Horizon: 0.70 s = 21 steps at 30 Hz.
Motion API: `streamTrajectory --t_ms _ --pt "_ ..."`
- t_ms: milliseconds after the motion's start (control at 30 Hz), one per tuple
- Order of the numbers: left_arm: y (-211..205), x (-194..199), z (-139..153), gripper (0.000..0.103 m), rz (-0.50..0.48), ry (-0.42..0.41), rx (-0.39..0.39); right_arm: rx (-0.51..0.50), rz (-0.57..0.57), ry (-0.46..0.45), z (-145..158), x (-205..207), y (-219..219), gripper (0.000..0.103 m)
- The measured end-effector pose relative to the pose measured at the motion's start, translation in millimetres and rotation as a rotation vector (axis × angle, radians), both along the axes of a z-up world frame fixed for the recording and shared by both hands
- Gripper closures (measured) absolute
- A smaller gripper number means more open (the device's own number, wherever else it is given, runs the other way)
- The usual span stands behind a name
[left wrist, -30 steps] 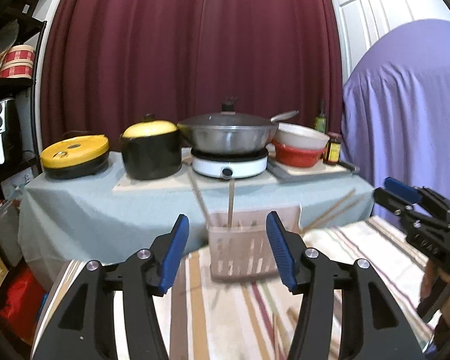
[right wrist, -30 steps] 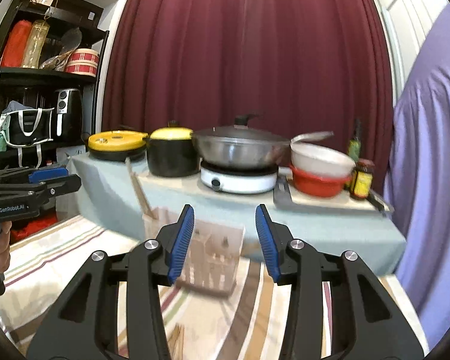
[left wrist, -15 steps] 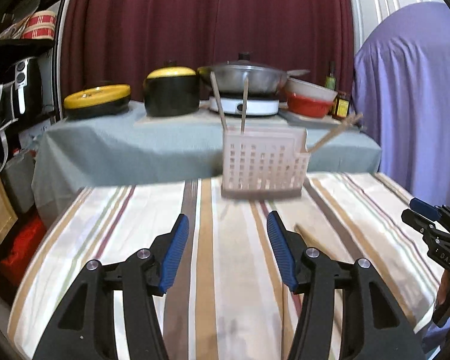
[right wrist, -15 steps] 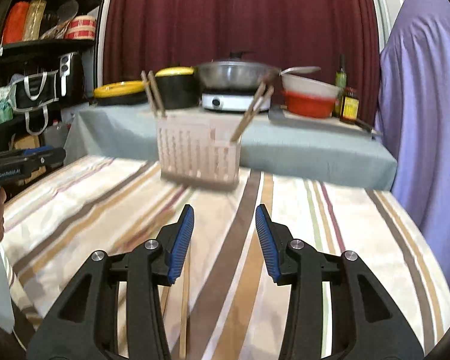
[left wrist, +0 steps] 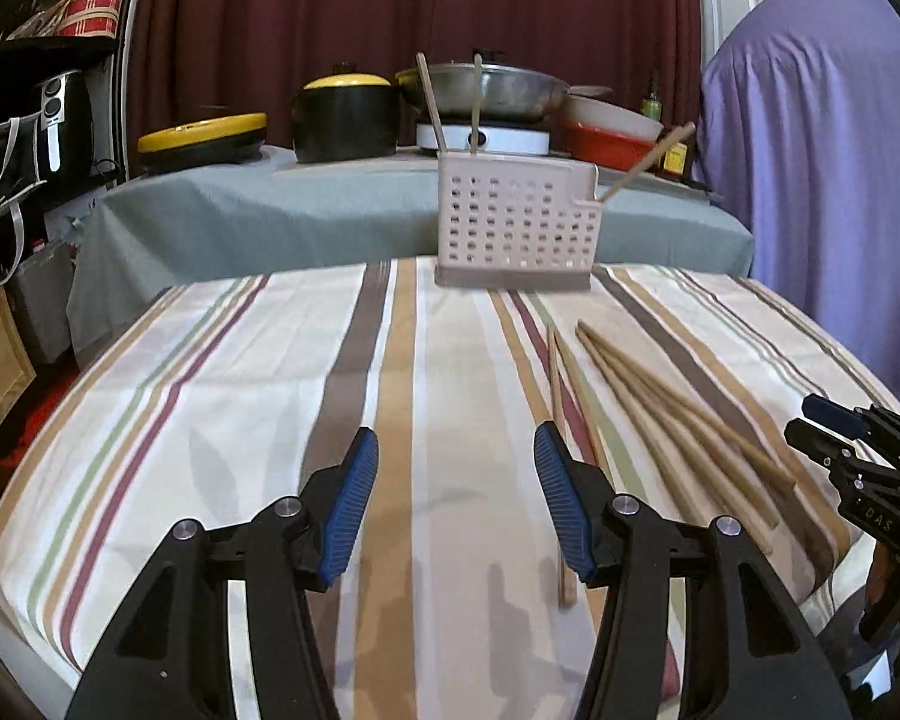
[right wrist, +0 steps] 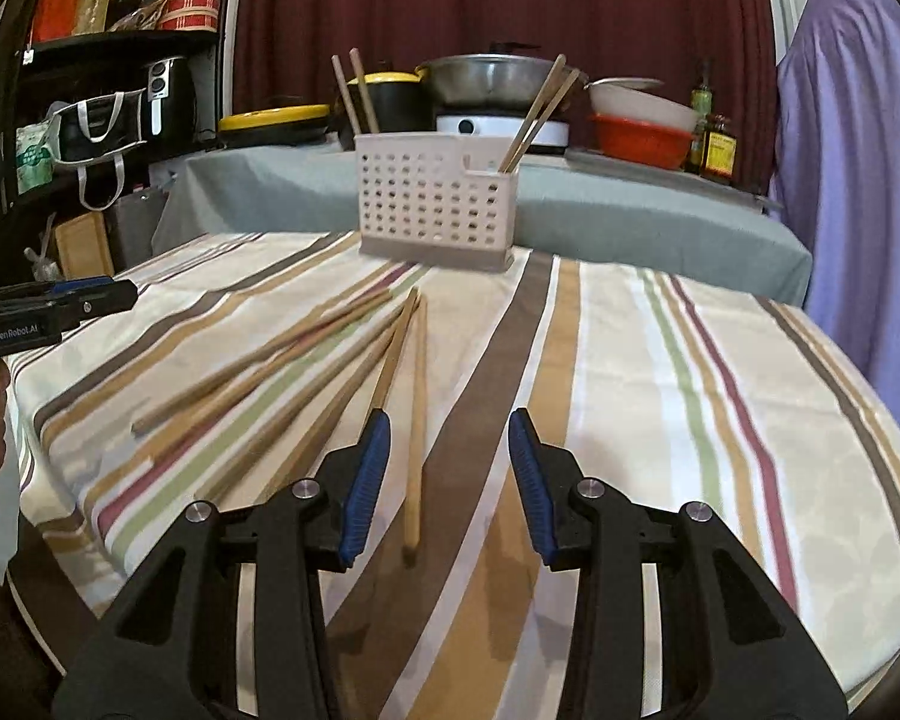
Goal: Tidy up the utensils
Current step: 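Move both tools back down toward the remaining chopsticks, then close the left tool on a chopstick while the right tool grasps another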
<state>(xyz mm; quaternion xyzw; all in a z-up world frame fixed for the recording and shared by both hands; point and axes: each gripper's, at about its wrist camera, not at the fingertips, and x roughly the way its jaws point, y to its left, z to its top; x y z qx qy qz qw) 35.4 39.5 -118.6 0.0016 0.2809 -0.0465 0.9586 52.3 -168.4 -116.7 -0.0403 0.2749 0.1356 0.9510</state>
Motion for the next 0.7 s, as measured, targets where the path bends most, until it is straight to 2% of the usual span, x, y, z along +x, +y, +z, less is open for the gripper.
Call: streamTrajectory --t_ms 100,167,300,600,700 --pt "-4.0 -6.2 -8.9 0.049 -0.019 0.018 -0.010 0.003 0.005 0.011 -6.7 -3.2 1.7 0.064" --pt "-9.4 -10.5 -13.9 0.050 -0.041 0.029 -0.010 0.002 0.011 0.021 -11.1 -4.5 3.0 0.071" --pt "-17.9 -16.4 -22.0 0.053 -0.078 0.052 -0.013 0.003 0.014 0.029 -14.8 -6.7 3.8 0.071" --pt "-33.1 -17.0 -36.4 0.066 -0.125 0.103 0.002 0.008 0.011 0.032 -17.4 -9.9 3.6 0.072" --pt "-37.1 -15.1 -41.8 0.073 -0.133 0.125 0.008 0.013 0.012 0.034 -18.8 -9.8 3.1 0.072"
